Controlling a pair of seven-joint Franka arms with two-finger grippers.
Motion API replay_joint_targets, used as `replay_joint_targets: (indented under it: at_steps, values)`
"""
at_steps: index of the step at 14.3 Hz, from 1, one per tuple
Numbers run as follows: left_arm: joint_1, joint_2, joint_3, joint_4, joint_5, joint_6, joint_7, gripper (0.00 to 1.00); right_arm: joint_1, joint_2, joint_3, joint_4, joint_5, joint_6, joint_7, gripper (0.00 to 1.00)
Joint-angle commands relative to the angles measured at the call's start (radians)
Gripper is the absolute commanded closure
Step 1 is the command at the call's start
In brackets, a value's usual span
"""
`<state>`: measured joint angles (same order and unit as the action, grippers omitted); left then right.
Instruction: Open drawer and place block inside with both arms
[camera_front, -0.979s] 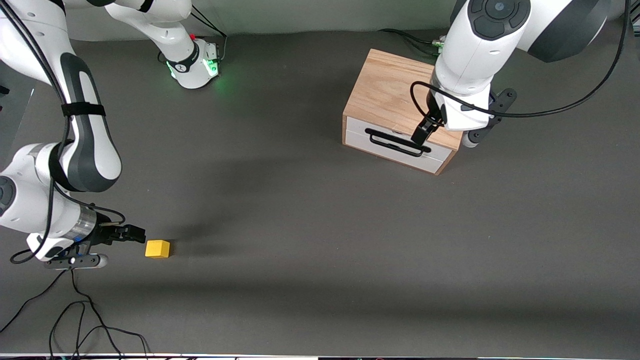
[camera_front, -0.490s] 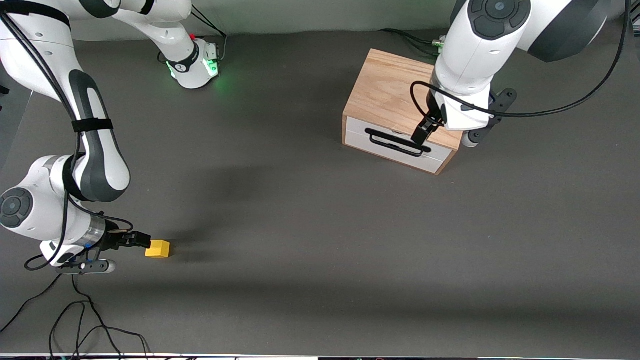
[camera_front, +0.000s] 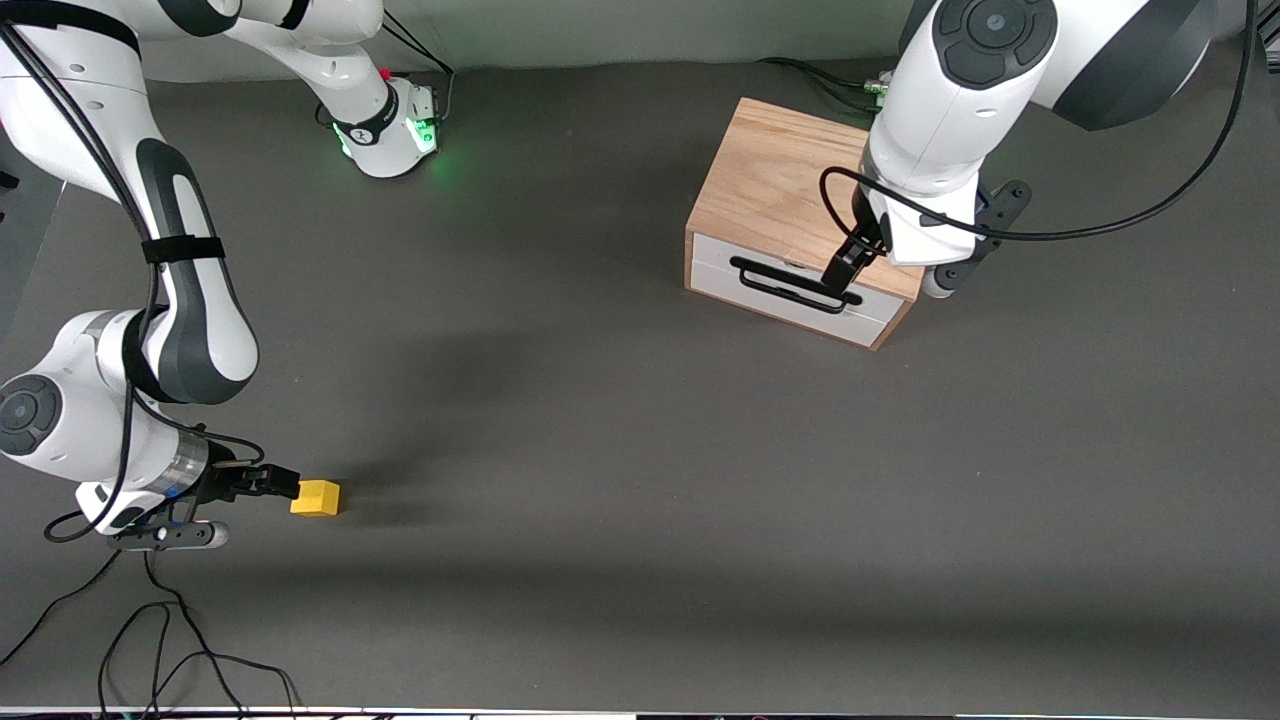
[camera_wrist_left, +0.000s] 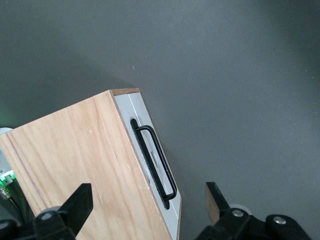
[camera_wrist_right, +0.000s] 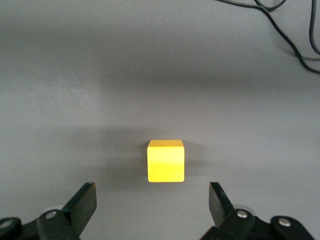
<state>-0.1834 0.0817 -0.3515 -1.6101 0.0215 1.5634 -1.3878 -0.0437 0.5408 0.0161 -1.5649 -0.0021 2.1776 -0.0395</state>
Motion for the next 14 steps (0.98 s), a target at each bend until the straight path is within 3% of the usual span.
replay_joint_targets:
  at_steps: [1,14]
  values:
    - [-0.082,0.173,-0.101,0.147,0.066,0.006,-0.396,0.0,0.008,-0.007,-0.002,0.022,-0.01,-0.015,-0.01,0.0]
    - [-0.044,0.22,-0.099,0.104,0.054,0.047,-0.364,0.0,0.001,-0.024,-0.002,0.028,-0.009,-0.076,-0.019,0.0]
